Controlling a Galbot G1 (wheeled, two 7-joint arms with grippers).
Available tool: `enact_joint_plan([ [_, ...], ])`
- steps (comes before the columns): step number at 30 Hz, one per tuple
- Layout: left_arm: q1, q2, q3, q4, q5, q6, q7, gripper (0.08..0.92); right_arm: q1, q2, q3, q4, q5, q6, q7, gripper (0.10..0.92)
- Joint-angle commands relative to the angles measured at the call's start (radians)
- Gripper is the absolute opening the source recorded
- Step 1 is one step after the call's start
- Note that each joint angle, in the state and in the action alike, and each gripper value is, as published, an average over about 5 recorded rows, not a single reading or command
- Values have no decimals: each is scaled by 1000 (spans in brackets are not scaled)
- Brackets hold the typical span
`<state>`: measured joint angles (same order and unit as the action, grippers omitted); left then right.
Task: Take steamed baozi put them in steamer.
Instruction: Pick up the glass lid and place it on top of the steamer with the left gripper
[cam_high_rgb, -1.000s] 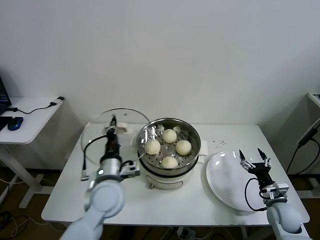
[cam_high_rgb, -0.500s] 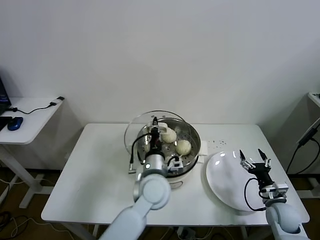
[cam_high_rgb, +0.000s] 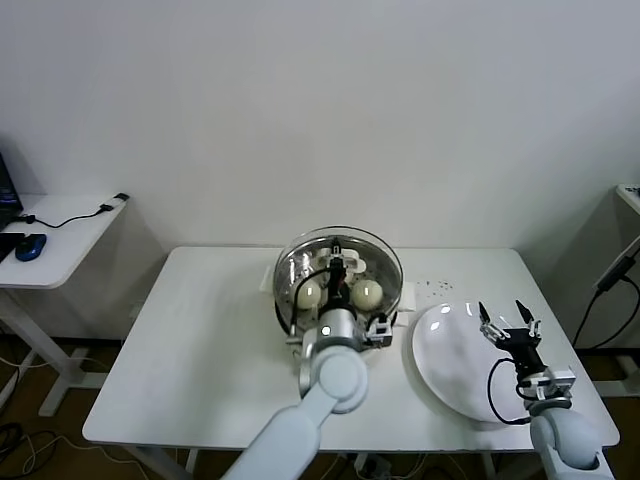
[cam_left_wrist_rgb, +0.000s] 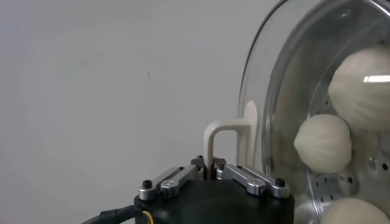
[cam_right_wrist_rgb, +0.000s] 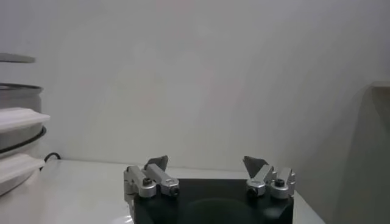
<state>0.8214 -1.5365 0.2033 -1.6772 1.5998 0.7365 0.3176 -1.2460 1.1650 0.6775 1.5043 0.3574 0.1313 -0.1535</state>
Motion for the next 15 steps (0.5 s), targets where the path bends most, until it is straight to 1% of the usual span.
enact_joint_plan([
  [1, -16, -28, 16, 68, -2, 49, -19, 149, 0, 2, 4, 1, -3, 2, -2, 823],
  [15, -15, -18, 1, 87, -7, 49, -17, 149, -1, 5, 8, 0, -11, 5, -4, 823],
])
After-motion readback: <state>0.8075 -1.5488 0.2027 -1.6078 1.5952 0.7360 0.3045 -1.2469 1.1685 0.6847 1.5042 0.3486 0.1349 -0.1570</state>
